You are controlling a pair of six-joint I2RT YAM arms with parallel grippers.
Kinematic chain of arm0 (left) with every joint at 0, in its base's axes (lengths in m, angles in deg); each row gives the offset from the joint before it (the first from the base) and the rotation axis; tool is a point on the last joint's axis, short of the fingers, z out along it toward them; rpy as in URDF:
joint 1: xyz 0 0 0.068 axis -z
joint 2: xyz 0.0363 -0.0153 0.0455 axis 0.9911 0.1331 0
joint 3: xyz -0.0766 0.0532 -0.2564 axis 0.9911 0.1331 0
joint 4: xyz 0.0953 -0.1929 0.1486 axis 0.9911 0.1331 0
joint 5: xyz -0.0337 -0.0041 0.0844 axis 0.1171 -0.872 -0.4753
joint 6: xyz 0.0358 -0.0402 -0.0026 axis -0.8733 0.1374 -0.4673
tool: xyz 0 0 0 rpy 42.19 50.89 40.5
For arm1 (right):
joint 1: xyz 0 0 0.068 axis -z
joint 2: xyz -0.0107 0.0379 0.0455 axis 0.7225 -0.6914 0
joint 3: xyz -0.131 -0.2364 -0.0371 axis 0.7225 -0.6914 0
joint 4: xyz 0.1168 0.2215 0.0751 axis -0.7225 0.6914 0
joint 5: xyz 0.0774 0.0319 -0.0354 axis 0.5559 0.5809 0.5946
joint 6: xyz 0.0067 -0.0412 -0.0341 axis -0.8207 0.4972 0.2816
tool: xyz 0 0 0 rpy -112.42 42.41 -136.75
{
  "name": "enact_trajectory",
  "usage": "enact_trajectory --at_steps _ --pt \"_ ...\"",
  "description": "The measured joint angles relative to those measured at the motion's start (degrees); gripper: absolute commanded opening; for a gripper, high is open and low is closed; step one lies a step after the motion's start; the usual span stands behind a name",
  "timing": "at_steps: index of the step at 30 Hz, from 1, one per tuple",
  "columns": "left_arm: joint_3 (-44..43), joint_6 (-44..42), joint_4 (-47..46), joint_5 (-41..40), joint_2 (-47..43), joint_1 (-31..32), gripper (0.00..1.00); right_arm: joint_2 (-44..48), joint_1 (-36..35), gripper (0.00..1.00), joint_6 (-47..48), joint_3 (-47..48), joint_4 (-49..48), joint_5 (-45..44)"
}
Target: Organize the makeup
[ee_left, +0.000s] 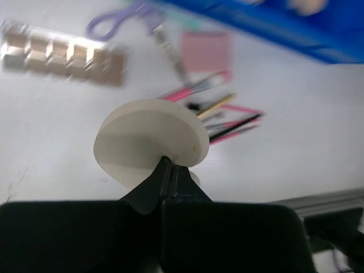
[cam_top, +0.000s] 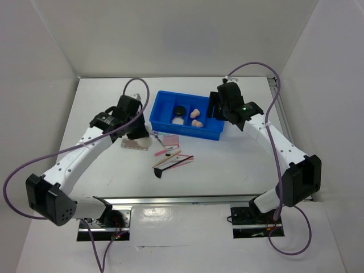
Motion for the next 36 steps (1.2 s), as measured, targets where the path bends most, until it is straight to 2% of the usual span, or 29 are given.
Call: enact_trajectory --at_steps 2,5,12,18,27,36 --pt "-4.5 -2.5 -3.7 4.3 -1.5 0.1 0.0 0.1 0.2 0.72 -0.2 -0.5 0.5 -0.3" --pt "-10.6 -4.7 -8.2 10.4 0.9 0.4 0.0 0.8 0.6 0.72 -0.6 -1.1 1.3 -0.5" --pt "-26.1 -8.2 -17.4 22.1 19.9 3.3 0.0 6.8 1.2 0.72 -2.1 -1.7 2.8 -2.2" --pt "-35.2 -7.0 -23.0 30.0 35.5 5.0 0.0 14.8 2.0 0.72 -3.5 -4.9 3.1 -3.9" --pt "-50.8 -6.6 -22.7 27.8 52.5 7.5 0.0 18.9 2.6 0.72 -4.3 -7.7 5.6 -5.4" --pt "-54.7 -6.6 -18.9 21.2 57.6 8.0 0.0 19.5 3.1 0.72 -4.7 -9.0 7.1 -6.3"
